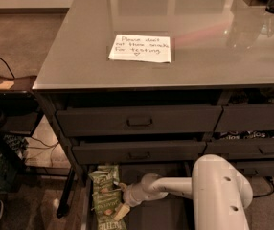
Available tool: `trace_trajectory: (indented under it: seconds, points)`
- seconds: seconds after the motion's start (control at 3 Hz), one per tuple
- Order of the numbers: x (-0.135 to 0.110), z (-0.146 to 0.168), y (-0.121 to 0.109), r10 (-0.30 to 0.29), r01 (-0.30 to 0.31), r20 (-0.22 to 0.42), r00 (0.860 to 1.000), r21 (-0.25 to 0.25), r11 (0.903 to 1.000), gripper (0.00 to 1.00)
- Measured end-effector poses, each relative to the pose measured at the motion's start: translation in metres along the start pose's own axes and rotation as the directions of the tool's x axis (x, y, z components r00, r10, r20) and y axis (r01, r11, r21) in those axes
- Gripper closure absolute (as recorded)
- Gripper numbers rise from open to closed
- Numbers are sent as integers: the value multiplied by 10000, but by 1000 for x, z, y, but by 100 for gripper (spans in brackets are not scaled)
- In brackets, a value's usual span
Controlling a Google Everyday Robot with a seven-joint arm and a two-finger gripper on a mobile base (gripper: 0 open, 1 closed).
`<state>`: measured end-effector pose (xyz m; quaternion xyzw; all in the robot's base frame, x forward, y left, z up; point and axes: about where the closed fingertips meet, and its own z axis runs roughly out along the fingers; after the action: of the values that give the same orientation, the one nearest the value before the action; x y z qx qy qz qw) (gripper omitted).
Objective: Pick green jalapeno chip bag from bottom drawer and place on counter
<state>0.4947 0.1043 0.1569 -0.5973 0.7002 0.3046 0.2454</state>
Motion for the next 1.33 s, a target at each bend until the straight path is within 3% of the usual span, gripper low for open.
trace_trajectory:
  seconds: [0.67, 1.33]
  points:
    - [-1, 3, -4, 116, -110, 338, 9994, -167, 9998, 47]
    - [-10, -31, 18, 130, -111, 597, 9981, -326, 9994, 93]
